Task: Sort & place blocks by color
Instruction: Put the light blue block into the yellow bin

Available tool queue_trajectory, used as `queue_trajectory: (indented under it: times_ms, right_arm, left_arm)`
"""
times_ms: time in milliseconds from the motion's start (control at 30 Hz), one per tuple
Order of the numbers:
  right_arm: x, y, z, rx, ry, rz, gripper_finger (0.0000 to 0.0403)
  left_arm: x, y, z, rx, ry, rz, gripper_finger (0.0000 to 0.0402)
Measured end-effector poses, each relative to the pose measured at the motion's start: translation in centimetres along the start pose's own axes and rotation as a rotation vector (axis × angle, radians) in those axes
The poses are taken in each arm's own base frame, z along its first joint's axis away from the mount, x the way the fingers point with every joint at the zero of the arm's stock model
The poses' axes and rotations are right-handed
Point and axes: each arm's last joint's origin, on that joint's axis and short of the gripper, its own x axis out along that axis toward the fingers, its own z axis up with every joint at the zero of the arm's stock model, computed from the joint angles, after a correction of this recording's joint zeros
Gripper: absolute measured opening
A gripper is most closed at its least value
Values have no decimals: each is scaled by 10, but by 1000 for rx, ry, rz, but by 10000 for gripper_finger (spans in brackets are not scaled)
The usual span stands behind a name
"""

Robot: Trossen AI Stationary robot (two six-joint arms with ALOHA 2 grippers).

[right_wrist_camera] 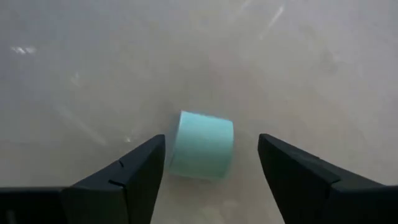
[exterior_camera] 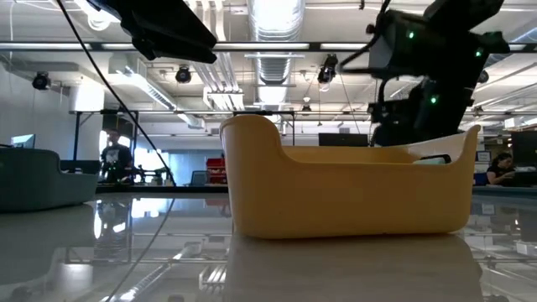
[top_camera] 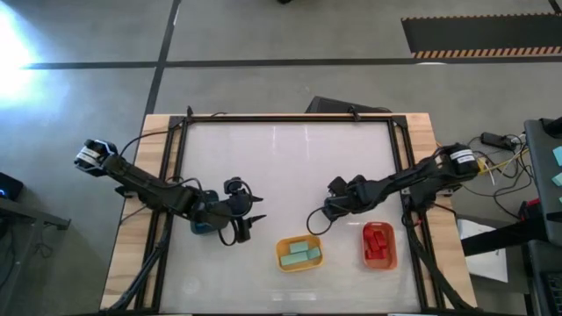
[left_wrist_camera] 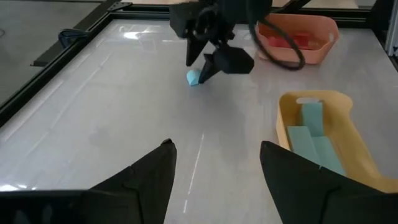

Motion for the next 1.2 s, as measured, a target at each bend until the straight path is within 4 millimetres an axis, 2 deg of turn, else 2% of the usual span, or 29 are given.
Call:
queue_trajectory:
  times_ms: [167,267,533,733,833,933,1100,1200]
  right_arm:
    - [11,2,-2,-9,37,-22,250]
    - [11,2,-2,-6,38,-20,232]
    - [8,1,1,8,33,7,116]
    - [4,-2,4,-41,23,13,115]
    - [-8,-4,9,-57,-15,55,115]
    - [-29,-1,12,-129,-81,147,115]
    - [-75,18,6,-277,-229,467,115]
    - [-95,33,-4,-391,-306,649,115]
  left_arm:
    - [1,1,-2,4,-1,20,217]
    - [1,2,-5,9,4,35,217]
    - [2,3,-8,3,-12,58,217]
    - [2,3,-7,-1,-21,68,217]
    - [2,3,-7,-3,-21,68,217]
    - [2,3,-7,-3,-22,68,217]
    - [2,3,-7,-2,-23,68,217]
    - [2,3,-7,-3,-25,68,217]
